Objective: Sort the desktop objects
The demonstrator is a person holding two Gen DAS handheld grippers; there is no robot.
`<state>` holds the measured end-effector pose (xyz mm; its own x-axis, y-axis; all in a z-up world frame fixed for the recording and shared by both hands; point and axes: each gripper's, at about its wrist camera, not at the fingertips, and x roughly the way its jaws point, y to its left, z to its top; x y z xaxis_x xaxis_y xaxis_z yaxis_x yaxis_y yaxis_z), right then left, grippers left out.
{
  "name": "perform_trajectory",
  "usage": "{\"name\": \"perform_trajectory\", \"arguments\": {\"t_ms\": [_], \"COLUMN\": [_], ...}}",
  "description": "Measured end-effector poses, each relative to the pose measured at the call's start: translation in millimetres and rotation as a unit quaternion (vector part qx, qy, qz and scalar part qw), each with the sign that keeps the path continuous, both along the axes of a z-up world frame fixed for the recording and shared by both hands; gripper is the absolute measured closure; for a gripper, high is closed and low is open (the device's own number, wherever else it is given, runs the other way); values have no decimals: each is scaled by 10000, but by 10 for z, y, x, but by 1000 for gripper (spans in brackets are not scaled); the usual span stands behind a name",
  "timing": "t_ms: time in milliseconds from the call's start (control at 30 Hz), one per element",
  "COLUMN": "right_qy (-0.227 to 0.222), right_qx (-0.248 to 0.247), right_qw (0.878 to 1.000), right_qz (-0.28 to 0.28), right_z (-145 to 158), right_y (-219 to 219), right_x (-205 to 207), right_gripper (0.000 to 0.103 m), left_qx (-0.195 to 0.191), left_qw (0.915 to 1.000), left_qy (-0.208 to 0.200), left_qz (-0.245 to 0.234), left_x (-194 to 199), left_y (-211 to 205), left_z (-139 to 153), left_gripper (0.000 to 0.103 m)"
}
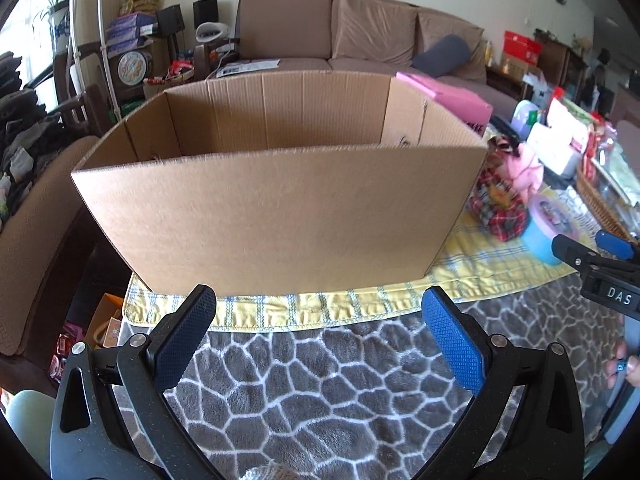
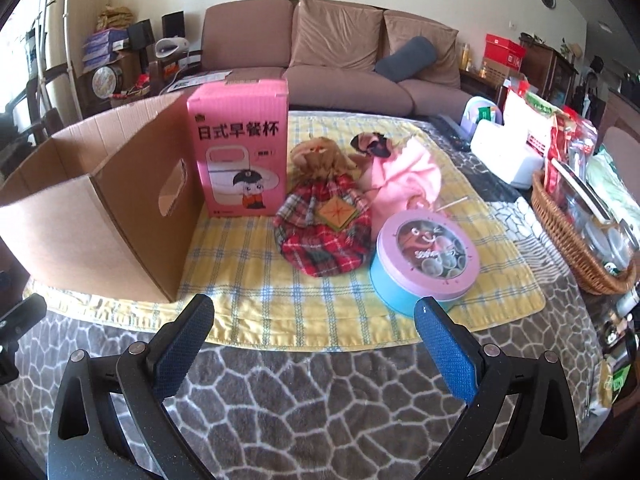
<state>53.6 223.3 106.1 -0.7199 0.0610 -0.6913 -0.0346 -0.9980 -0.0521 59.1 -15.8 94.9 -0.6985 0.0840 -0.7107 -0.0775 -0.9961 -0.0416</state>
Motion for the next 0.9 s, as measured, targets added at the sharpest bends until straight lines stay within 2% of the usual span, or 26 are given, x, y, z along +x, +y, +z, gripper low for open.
{"name": "perform_trajectory", "arguments": {"t_ms": [200,433,667,767,900], "right_qy": [118,397,583,586,530], "right_qx": [-171,-279,-600,-702,-872], "right_qw": [9998,9988,9958,9949,9938], "right_qz": [-17,114,366,414,446], "right_z": [212,598,907,912,826], "right_y": [29,35,-106,-158,-223], "right_x": [52,-61,-569,-826,-1185], "right_gripper": [2,2,2,1,2], "left_qx": [42,212,599,527,514], "left_qw": [9998,9976,9954,9950,9947], "left_qy": [139,444,360,542,613], "left_qz": [-144,-487,-649,-648,-642], "left_x": [18,-91,-560,-779,-1019], "left_y": [29,-12,-36,-2,22], "left_z": [214,684,1175,1367,1460], "left_gripper": [0,0,0,0,0]}}
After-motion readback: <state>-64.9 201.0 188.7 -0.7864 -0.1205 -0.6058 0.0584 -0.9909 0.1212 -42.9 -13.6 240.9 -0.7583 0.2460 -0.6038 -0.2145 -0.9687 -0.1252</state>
